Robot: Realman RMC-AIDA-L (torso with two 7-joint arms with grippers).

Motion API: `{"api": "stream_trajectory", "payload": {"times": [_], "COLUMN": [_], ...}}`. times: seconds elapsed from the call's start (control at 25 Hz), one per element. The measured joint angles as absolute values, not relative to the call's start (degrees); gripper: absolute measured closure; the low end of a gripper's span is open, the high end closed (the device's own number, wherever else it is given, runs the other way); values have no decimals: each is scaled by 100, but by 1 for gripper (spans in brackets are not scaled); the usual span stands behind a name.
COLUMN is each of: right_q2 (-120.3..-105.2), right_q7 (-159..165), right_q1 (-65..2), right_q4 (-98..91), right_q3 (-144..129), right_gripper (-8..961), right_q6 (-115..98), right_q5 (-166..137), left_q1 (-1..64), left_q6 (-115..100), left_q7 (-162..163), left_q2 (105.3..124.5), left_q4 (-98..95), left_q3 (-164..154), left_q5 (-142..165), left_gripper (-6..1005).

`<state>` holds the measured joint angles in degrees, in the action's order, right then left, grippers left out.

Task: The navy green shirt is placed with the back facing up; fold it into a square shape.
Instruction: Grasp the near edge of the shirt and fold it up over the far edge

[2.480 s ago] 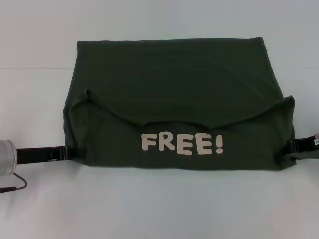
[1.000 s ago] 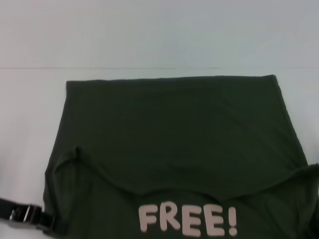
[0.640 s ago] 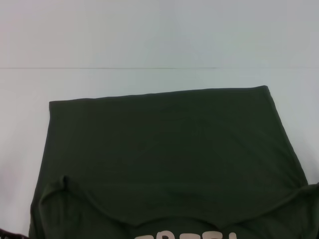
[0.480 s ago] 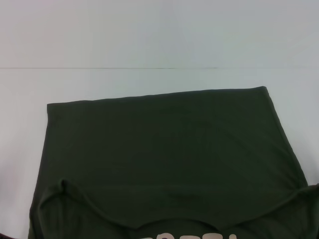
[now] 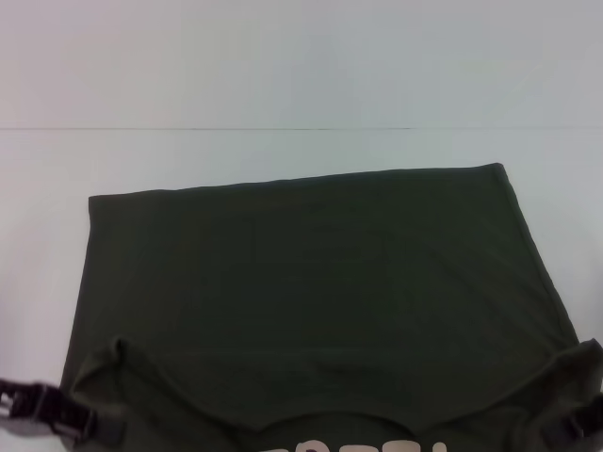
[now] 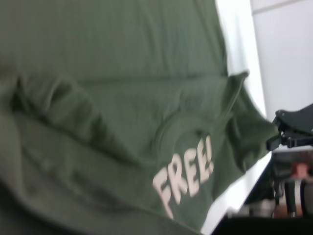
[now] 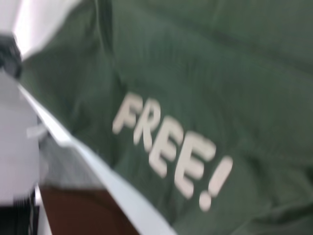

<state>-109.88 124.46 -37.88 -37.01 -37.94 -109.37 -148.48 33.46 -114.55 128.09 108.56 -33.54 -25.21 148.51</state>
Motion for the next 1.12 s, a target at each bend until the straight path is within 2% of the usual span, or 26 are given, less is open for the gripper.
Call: {"api": "stream_trajectory", "payload": {"times": [0.36, 0.48, 0.72, 0.96, 1.12], "right_q2": [-10745, -10743, -10877, -11195, -11323], "right_q7": [12603, 12702, 12683, 12447, 12274], "right_q1": [-3785, -3725, -3622, -3621, -3644], "right_q4": [-3334, -3254, -2974, -2853, -2835], "right_q3": [-2018, -1949, -1956, -1986, -1989], "right_gripper": [906, 906, 907, 906, 907], "right_q6": [-10161, -9695, -8524, -7377, -6922], "right_q5": [-14600, -14224, -13478, -13131, -12979], "left_q1": [3488, 3489, 3441, 3436, 3430], "left_q6": [-10663, -10058, -8825, -8018, -7520], "left_q7": [12930, 13001, 12901, 12648, 12505], "left_q2": [10718, 10765, 11089, 11332, 11451], "left_q4": [-3200, -3053, -2975, -2875, -2856], "left_q3": [-1301, -1224, -1212, -1217, -1214], "left_q5": [14552, 14353, 13817, 13423, 13208], "left_gripper": [961, 961, 961, 961, 961]}}
